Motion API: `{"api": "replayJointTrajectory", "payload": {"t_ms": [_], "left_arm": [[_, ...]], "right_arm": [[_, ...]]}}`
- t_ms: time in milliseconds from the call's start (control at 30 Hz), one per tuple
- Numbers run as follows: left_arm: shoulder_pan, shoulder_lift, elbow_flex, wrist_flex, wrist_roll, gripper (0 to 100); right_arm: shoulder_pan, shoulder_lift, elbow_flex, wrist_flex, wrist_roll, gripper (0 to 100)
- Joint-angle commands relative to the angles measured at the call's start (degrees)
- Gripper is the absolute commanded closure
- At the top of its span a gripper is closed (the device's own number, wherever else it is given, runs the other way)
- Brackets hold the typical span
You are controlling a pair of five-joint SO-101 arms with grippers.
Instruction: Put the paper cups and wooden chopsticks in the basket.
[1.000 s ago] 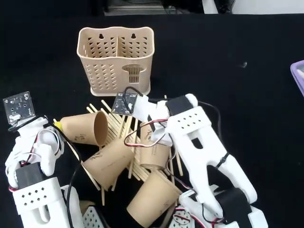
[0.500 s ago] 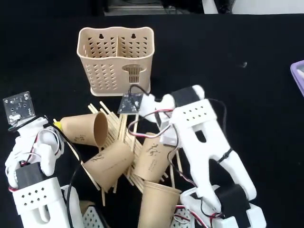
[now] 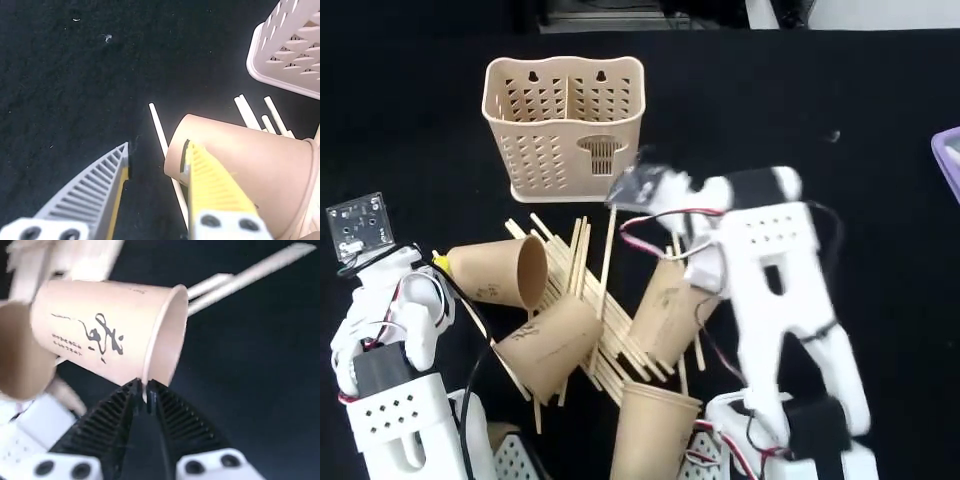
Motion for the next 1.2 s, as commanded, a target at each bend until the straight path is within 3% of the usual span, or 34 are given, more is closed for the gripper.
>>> {"api": "replayJointTrajectory", "payload": {"t_ms": [0,233,533,600,800,967,1167], "left_arm": [[0.5,-0.6,-0.6,-1.1,0.3,81],[0.5,-0.6,-0.6,-1.1,0.3,81],[0.5,-0.6,-0.6,-1.1,0.3,81],[0.5,-0.6,-0.6,-1.1,0.3,81],[0.5,-0.6,-0.6,-1.1,0.4,81],[0.5,-0.6,-0.6,-1.2,0.4,81],[0.5,-0.6,-0.6,-1.1,0.2,81]], "right_arm": [[5.7,-6.9,-4.8,-2.0,-1.0,98.8],[13.8,-11.2,-3.8,-10.9,-1.5,98.8],[11.7,-11.7,14.4,-25.6,-1.6,98.7],[11.6,-11.7,13.5,-25.2,-1.7,97.2],[11.2,-11.6,4.7,-18.8,-8.7,77.4],[7.4,-11.5,-0.1,-14.0,-14.5,81.9],[-1.1,-10.4,3.8,-13.5,-16.7,76.5]]}}
